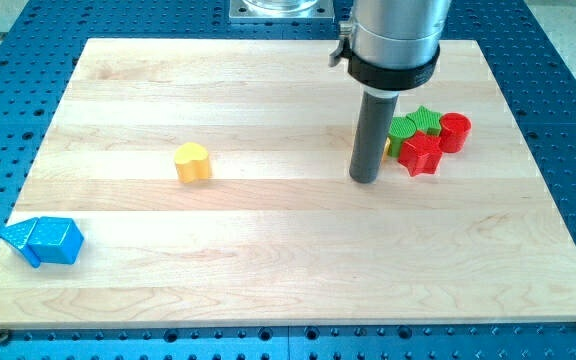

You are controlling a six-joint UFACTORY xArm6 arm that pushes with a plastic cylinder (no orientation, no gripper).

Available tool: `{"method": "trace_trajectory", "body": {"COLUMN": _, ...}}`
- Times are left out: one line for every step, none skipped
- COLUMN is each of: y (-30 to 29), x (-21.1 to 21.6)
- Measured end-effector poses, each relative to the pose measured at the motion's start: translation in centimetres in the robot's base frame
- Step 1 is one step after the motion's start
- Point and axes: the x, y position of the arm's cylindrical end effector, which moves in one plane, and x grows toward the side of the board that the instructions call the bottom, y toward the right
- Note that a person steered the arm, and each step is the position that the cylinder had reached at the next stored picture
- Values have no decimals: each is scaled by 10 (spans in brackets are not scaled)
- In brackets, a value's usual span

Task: Push the yellow blocks into the group of blocks

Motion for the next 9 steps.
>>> {"method": "trace_trajectory", "body": {"y": -42, "x": -5}}
{"method": "trace_trajectory", "body": {"y": -36, "x": -23}}
{"method": "trace_trajectory", "body": {"y": 9, "x": -24}}
{"method": "trace_trajectory", "body": {"y": 14, "x": -24}}
{"method": "trace_trajectory", "body": {"y": 12, "x": -6}}
{"method": "trace_trajectory", "body": {"y": 45, "x": 2}}
{"method": "trace_trajectory", "body": {"y": 77, "x": 2}}
{"method": "trace_trajectory", "body": {"y": 94, "x": -1}}
{"method": "trace_trajectory", "body": {"y": 73, "x": 13}}
